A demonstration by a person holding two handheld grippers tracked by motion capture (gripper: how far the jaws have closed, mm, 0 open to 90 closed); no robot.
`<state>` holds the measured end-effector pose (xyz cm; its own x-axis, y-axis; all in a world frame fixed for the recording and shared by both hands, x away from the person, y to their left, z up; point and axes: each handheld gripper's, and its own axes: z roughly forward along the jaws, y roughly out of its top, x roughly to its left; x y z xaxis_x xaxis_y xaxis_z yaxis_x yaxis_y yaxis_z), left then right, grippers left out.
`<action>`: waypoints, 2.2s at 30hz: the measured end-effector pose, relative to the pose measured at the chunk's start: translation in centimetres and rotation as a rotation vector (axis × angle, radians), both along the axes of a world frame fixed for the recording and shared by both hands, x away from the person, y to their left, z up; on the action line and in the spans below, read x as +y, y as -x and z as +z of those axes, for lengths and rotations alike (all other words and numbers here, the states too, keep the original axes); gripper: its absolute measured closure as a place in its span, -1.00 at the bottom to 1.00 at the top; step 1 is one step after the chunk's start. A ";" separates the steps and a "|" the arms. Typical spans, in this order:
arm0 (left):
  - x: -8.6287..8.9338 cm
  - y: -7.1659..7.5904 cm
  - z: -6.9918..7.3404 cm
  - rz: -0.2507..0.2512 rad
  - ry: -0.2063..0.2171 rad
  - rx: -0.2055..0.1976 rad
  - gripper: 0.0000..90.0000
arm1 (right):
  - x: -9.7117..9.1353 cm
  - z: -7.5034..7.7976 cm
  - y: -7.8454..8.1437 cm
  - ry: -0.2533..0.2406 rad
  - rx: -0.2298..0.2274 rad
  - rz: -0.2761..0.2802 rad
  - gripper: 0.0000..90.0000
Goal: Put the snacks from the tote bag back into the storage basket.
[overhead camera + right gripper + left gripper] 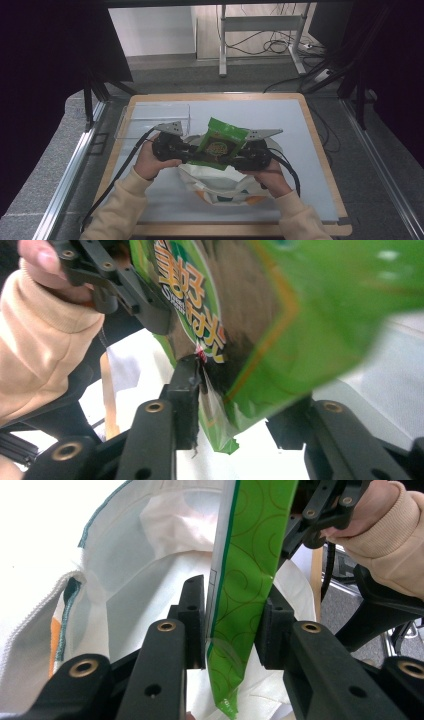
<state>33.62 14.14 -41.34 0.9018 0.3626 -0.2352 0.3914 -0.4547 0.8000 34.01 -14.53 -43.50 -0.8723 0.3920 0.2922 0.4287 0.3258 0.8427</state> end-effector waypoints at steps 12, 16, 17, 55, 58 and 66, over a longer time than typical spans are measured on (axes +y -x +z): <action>0.0 -0.2 -0.4 0.026 -0.023 -0.023 0.21 | -0.6 0.4 0.0 0.009 -0.031 0.043 0.60; 0.3 -0.2 -0.3 0.046 -0.037 -0.037 0.09 | -1.1 0.5 -0.1 0.028 -0.039 0.021 0.60; 0.4 -0.2 -0.2 0.049 -0.043 -0.040 0.07 | -1.2 0.6 -0.1 0.035 -0.044 0.017 0.60; 1.6 0.0 2.5 0.063 -0.072 -0.118 -0.13 | -0.8 0.7 -1.5 0.414 -0.117 0.033 0.60; 1.4 -0.4 3.1 0.046 -0.080 -0.123 -0.14 | -0.3 1.0 -1.8 0.472 -0.120 0.060 0.60; 0.3 -1.8 3.6 -0.011 -0.133 -0.106 -0.15 | 0.9 1.3 -2.2 0.581 -0.142 0.138 0.60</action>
<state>35.41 14.42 -37.73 0.9231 0.3741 -0.0892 0.3025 -0.5628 0.7693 36.21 -13.65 -42.24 -0.9412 0.3328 -0.0577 0.2464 0.7935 0.5565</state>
